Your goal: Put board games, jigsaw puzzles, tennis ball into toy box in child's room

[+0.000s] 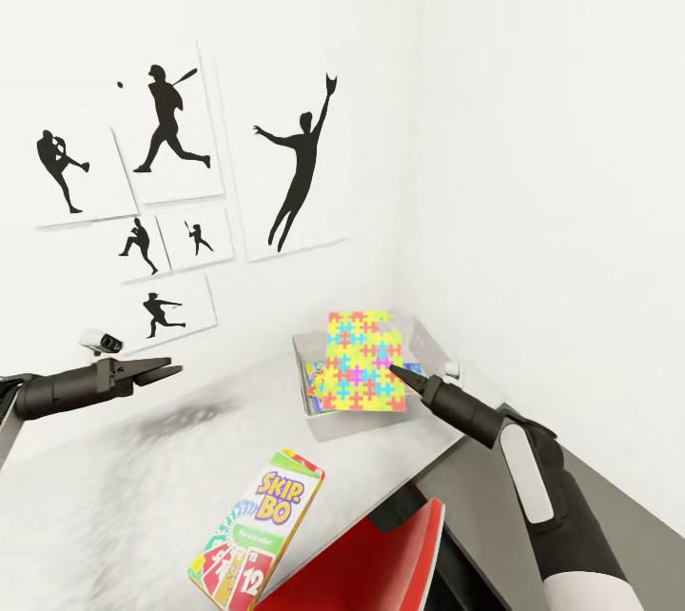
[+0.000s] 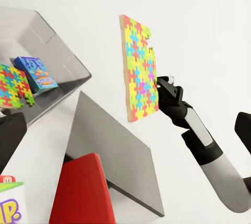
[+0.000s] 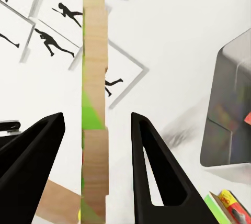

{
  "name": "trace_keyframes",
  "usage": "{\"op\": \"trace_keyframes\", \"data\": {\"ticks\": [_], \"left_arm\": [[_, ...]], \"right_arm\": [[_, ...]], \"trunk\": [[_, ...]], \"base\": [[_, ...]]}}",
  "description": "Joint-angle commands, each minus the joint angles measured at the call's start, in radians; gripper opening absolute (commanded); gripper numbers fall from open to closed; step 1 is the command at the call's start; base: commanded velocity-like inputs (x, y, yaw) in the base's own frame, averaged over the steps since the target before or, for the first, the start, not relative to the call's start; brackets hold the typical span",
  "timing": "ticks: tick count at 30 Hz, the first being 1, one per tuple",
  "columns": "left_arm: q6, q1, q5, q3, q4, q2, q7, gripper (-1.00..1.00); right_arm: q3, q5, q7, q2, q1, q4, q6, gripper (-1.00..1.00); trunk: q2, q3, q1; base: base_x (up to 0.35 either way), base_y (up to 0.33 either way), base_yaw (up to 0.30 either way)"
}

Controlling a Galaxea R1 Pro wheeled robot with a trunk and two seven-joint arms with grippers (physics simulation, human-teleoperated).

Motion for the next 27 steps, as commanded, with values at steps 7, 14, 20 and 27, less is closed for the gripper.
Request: {"op": "trace_keyframes", "data": {"ticks": [7, 14, 20, 27], "left_arm": [[0.011, -0.001, -0.001, -0.001, 0.000, -0.014, -0.004, 1.00], [0.011, -0.001, 0.000, 0.001, 0.000, -0.015, -0.004, 1.00], [0.011, -0.001, -0.001, 0.001, 0.000, -0.015, -0.004, 1.00], [0.011, -0.001, -0.002, 0.002, 0.000, -0.015, -0.004, 1.00]], "right_arm": [[-0.003, -0.007, -0.155, 0.013, -0.137, 0.066, 0.132, -1.00], [-0.004, -0.007, -0.254, 0.018, -0.440, 0.433, 0.147, -1.00], [-0.004, -0.005, -0.413, 0.019, -0.579, 0.665, 0.046, -1.00], [-0.004, -0.011, -0.541, 0.019, -0.610, 0.737, -0.014, -1.00]], "trunk": [[-0.002, -0.002, 0.001], [-0.002, -0.002, 0.001], [-0.002, -0.002, 0.001], [-0.002, -0.002, 0.001]], "base": [[0.000, 0.000, 0.000], [0.000, 0.000, 0.000], [0.000, 0.000, 0.000], [0.000, 0.000, 0.000]]}}
